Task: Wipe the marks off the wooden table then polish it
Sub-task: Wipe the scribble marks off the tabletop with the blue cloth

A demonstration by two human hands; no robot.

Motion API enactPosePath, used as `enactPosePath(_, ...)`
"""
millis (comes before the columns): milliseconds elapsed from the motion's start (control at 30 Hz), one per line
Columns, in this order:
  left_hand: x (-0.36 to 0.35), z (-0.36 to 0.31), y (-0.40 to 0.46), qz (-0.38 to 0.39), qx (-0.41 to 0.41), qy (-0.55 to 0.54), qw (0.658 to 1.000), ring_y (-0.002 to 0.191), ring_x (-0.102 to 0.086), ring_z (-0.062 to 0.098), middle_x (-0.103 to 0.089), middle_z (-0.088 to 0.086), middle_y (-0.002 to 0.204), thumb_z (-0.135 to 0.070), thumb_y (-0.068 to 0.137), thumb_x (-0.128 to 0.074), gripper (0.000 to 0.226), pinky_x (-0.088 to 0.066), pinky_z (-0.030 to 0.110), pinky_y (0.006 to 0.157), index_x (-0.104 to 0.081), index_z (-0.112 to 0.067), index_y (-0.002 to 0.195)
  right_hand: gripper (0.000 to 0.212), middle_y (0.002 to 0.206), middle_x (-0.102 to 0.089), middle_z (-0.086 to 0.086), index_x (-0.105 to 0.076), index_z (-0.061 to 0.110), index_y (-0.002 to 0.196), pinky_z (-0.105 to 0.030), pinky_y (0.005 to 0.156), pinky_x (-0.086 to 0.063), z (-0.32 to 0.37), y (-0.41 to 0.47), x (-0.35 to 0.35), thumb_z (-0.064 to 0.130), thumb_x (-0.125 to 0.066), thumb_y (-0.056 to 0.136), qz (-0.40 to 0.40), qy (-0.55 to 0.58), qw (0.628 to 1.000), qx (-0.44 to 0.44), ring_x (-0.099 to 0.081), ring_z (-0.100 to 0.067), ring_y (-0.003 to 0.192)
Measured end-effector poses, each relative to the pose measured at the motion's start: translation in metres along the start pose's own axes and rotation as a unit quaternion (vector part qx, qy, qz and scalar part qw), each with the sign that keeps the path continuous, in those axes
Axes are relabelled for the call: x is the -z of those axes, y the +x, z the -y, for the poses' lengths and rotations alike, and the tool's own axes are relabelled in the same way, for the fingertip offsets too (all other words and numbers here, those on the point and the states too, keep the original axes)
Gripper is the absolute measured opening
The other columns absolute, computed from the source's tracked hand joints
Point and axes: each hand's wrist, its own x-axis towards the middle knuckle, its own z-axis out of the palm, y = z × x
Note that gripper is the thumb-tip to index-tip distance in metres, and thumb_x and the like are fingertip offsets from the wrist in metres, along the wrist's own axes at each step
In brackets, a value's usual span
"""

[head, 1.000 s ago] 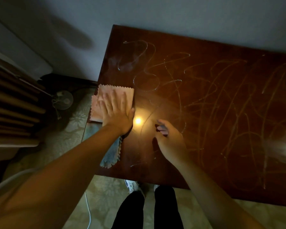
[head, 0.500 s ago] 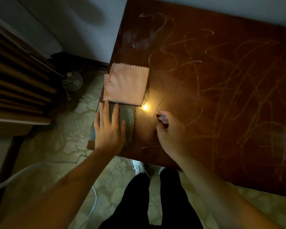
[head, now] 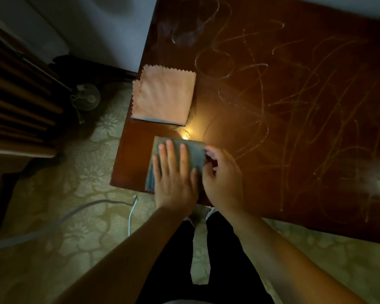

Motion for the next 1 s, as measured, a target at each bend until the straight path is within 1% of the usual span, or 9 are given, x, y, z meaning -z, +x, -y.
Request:
enactPosePath(67, 0.002, -0.016, 0.000, 0.023, -0.007, -0.039, 0.999, 0.150, 0.021, 0.034, 0.016, 0.019, 0.164, -0.049, 0.105, -0.029, 0.072, 0.011, 0.050, 0.122, 0.006, -0.016, 0.159, 0.036, 0.119, -0.068, -0.004, -0.066, 0.010, 0.126, -0.010, 0.090, -0.043, -0.003, -0.004, -0.001, 0.007, -0.057, 0.092, -0.033, -0.044, 0.998, 0.039, -0.058, -0.012, 0.109)
enactPosePath(133, 0.015, -0.015, -0.002, 0.027, -0.003, -0.161, 0.987, 0.152, 0.015, 0.029, 0.006, 0.016, 0.166, -0.045, 0.105, -0.023, 0.062, 0.004, 0.050, 0.124, -0.011, -0.017, 0.159, 0.036, 0.121, -0.069, -0.005, -0.067, 0.008, 0.124, 0.001, 0.092, -0.033, -0.003, -0.008, -0.002, 0.011, -0.055, 0.091, -0.054, -0.080, 0.991, 0.089, -0.054, -0.008, 0.112)
enactPosePath(200, 0.033, -0.001, -0.005, -0.016, -0.004, -0.244, 0.970, 0.153, -0.011, 0.034, -0.019, 0.020, 0.163, -0.036, 0.104, -0.026, 0.056, -0.019, 0.055, 0.120, -0.039, -0.008, 0.150, 0.041, 0.131, -0.066, -0.010, -0.065, 0.006, 0.128, -0.008, 0.104, -0.037, 0.002, -0.007, -0.006, 0.011, -0.055, 0.089, -0.041, -0.111, 0.983, 0.139, -0.054, -0.016, 0.123)
enactPosePath(233, 0.038, 0.009, -0.007, -0.049, -0.006, -0.244, 0.969, 0.149, -0.024, 0.039, -0.030, 0.024, 0.158, -0.030, 0.103, -0.033, 0.051, -0.027, 0.058, 0.116, -0.049, -0.003, 0.143, 0.045, 0.137, -0.062, -0.015, -0.063, 0.003, 0.131, -0.022, 0.109, -0.041, 0.001, -0.005, -0.010, 0.011, -0.056, 0.088, -0.014, -0.135, 0.978, 0.160, -0.052, -0.023, 0.131)
enactPosePath(300, 0.043, 0.032, -0.017, -0.075, 0.008, -0.200, 0.977, 0.144, -0.033, 0.042, -0.041, 0.025, 0.151, -0.021, 0.101, -0.044, 0.042, -0.030, 0.059, 0.114, -0.056, -0.001, 0.136, 0.051, 0.150, -0.050, -0.021, -0.055, 0.001, 0.140, -0.044, 0.116, -0.036, 0.003, -0.004, -0.022, 0.018, -0.053, 0.092, 0.064, -0.206, 0.954, 0.210, -0.041, -0.036, 0.144)
enactPosePath(467, 0.045, 0.063, -0.012, -0.043, 0.052, -0.130, 0.989, 0.150, -0.024, 0.034, -0.037, 0.019, 0.156, -0.026, 0.100, -0.039, 0.046, -0.016, 0.051, 0.118, -0.053, -0.009, 0.140, 0.060, 0.168, -0.021, -0.013, -0.032, 0.012, 0.159, -0.056, 0.125, -0.013, 0.004, -0.004, -0.066, 0.040, -0.030, 0.106, 0.130, -0.356, 0.891, 0.251, -0.014, -0.030, 0.157)
enactPosePath(667, 0.041, 0.060, 0.001, -0.044, 0.045, -0.134, 0.989, 0.151, -0.018, 0.034, -0.032, 0.019, 0.158, -0.024, 0.100, -0.044, 0.044, -0.015, 0.051, 0.118, -0.049, -0.011, 0.142, 0.065, 0.170, -0.015, -0.010, -0.020, 0.014, 0.162, -0.053, 0.127, -0.008, -0.014, 0.001, -0.070, 0.045, -0.027, 0.105, 0.107, -0.381, 0.886, 0.242, -0.009, -0.027, 0.158)
enactPosePath(833, 0.035, 0.061, 0.020, -0.053, 0.000, -0.094, 0.994, 0.152, -0.015, 0.034, -0.026, 0.019, 0.161, -0.033, 0.099, -0.038, 0.049, -0.015, 0.056, 0.118, -0.045, -0.013, 0.143, 0.076, 0.171, 0.000, -0.009, -0.008, 0.016, 0.163, -0.037, 0.126, 0.013, -0.043, 0.039, -0.027, 0.054, -0.030, 0.100, 0.107, -0.346, 0.915, 0.175, 0.008, -0.023, 0.157)
enactPosePath(1000, 0.026, 0.055, 0.037, -0.041, -0.020, -0.018, 0.999, 0.154, -0.009, 0.030, -0.015, 0.013, 0.166, -0.040, 0.103, -0.024, 0.056, -0.011, 0.056, 0.119, -0.028, -0.019, 0.156, 0.074, 0.170, -0.009, -0.014, -0.012, 0.016, 0.162, -0.049, 0.128, -0.007, -0.038, 0.016, -0.042, 0.052, -0.029, 0.100, 0.052, -0.362, 0.919, 0.146, -0.005, -0.031, 0.158)
